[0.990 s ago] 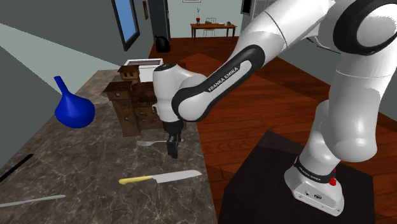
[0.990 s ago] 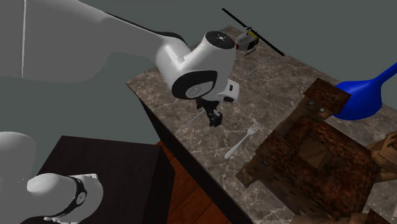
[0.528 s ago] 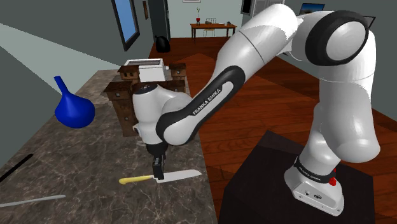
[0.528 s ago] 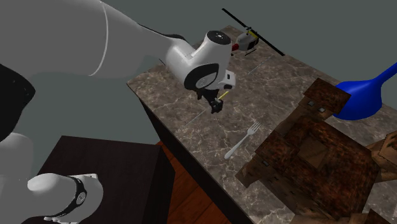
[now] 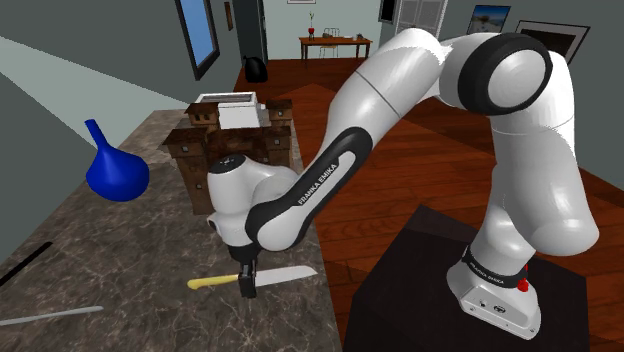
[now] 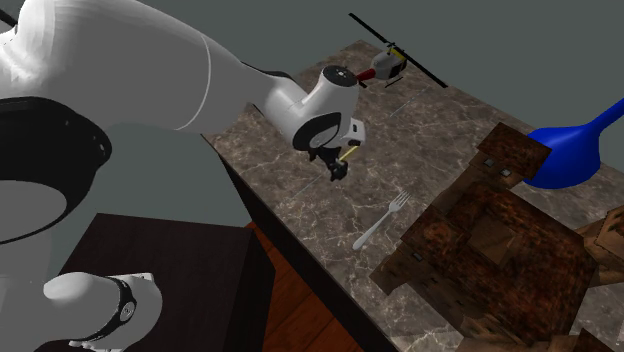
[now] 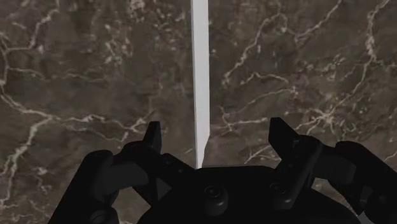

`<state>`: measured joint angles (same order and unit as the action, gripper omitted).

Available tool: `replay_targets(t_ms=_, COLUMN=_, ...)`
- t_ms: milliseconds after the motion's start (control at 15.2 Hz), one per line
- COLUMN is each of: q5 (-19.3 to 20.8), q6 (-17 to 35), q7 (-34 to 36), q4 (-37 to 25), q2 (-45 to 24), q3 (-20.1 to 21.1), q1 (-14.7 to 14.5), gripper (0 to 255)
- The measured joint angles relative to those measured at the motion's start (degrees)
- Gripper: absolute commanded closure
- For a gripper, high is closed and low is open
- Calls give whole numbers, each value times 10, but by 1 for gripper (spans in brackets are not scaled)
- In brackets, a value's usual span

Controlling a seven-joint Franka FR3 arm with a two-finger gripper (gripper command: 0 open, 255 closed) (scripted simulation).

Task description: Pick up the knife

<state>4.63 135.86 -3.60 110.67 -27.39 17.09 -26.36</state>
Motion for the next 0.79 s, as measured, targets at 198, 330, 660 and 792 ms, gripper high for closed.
replay_targets(t_ms=198, q5=3, q6=7, q7=0, q4=-1, q2=-8, q3=-2, q1=-1, gripper=255)
replay_targets(t_ms=330, q5=3, q6=8, q7=1, q4=-2, q2=-10, q3=-2, q1=-1, gripper=255)
replay_targets(t_ms=660, q5=3, q6=8, q7=1, q4=-2, q2=-10, q3=-2, q1=-1, gripper=255)
replay_targets(t_ms=792, q5=3, q6=8, q7=0, q4=-2, q2=-10, q3=-2, q1=-1, gripper=255)
